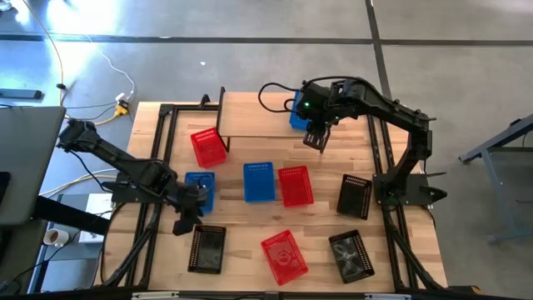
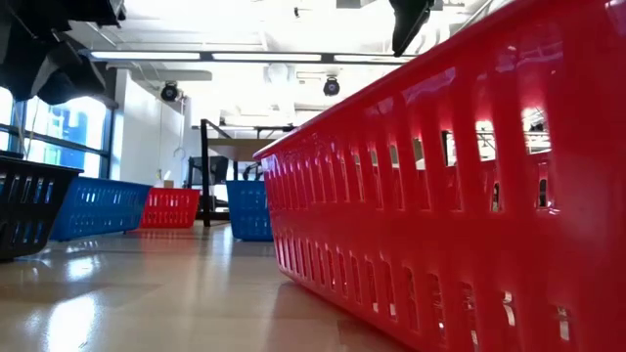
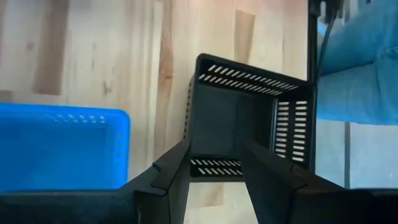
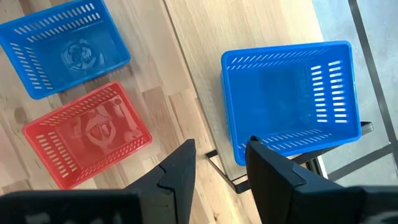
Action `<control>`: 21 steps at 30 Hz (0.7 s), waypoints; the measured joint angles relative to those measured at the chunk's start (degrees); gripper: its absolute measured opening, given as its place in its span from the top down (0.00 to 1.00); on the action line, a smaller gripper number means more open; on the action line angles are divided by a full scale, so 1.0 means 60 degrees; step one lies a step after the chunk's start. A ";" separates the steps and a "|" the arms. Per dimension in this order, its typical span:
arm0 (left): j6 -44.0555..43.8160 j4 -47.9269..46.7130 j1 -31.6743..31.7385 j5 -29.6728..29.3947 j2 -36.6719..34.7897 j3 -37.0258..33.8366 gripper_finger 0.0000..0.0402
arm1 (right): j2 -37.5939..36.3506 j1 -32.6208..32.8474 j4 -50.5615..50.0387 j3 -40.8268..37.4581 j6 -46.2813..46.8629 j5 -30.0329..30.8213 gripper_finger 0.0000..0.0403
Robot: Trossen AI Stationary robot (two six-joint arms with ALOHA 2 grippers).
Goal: Stack baskets on shelf by color
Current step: Put the left black bin on the shelf
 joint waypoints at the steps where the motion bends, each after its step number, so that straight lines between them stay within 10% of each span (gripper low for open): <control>1: -0.0116 0.0217 -0.0074 0.0024 0.0152 0.0000 0.68 | 0.0000 0.0000 0.0000 0.0000 0.0000 0.0000 0.69; 21: -0.3828 0.3367 -0.3129 0.0332 0.1458 0.0000 0.68 | 0.0004 -0.0001 0.0069 0.0004 0.0260 -0.0055 0.69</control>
